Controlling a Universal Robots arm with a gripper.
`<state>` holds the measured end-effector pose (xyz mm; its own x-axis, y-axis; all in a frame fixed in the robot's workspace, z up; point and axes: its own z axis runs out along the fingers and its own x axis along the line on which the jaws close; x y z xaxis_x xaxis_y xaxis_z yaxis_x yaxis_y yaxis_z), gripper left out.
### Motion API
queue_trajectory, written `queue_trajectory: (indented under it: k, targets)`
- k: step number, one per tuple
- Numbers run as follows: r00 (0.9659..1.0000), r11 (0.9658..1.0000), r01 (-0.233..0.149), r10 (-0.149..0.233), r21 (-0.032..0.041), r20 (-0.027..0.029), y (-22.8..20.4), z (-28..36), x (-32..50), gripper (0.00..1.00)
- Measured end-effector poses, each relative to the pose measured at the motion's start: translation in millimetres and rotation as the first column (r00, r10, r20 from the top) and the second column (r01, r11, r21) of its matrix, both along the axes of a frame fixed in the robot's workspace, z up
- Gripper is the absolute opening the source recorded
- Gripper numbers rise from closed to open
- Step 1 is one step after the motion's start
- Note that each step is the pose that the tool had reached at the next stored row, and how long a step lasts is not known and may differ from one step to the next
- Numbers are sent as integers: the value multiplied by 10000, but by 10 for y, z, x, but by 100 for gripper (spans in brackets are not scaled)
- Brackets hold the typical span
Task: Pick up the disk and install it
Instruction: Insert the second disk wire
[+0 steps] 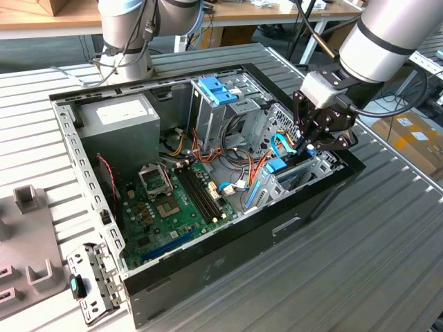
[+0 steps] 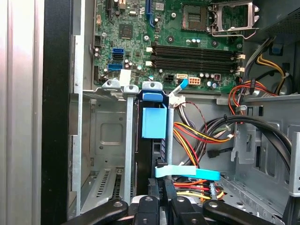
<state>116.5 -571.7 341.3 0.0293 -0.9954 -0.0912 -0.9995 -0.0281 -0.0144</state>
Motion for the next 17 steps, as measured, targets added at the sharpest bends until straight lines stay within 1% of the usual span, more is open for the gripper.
queue_trajectory:
  k: [9, 10, 12, 13, 16, 17]
  targets:
    - [10000, 10000, 0, 0, -2, 0, 0, -11, 0, 16]
    - [10000, 10000, 0, 0, 6, 1, 0, -14, 0, 16]
    - [10000, 10000, 0, 0, 10, 1, 0, -17, 0, 18]
    - [10000, 10000, 0, 0, 4, 0, 0, -15, 0, 24]
    - [10000, 10000, 0, 0, -1, 0, 0, -13, 0, 24]
    - [10000, 10000, 0, 0, -3, 0, 0, 6, 0, 24]
